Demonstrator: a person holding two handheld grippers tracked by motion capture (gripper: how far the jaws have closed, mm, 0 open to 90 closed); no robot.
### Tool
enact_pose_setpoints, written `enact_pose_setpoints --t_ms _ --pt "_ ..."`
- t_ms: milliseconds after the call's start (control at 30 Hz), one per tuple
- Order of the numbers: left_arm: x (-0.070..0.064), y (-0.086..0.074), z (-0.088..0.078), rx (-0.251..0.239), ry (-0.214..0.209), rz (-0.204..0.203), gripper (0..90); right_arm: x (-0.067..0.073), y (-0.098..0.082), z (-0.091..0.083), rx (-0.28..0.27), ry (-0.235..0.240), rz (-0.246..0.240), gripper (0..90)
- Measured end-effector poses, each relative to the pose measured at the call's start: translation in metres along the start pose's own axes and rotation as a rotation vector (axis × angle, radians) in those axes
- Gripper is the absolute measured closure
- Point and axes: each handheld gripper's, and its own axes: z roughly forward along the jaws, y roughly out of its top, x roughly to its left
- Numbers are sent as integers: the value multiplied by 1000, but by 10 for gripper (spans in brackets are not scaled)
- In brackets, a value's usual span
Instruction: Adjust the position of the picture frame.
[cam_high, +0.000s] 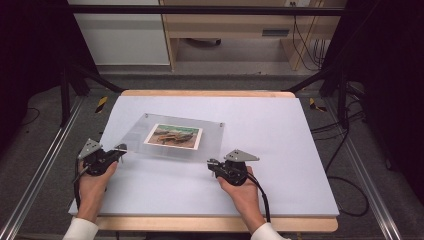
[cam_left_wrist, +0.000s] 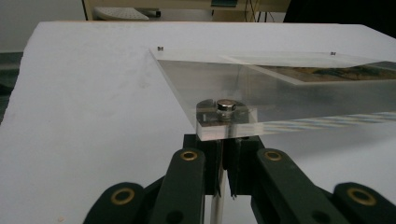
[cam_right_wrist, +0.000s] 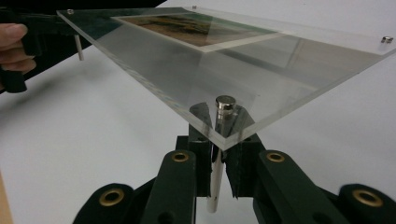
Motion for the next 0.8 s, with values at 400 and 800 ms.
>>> enact_pose_setpoints --t_ms 400,800 --pt "-2 3 -2 -8 -10 -28 840 -1 1 5 -77 -13 49 845" --pt "-4 1 9 23 -9 45 786 -1 2 6 -38 -13 31 847"
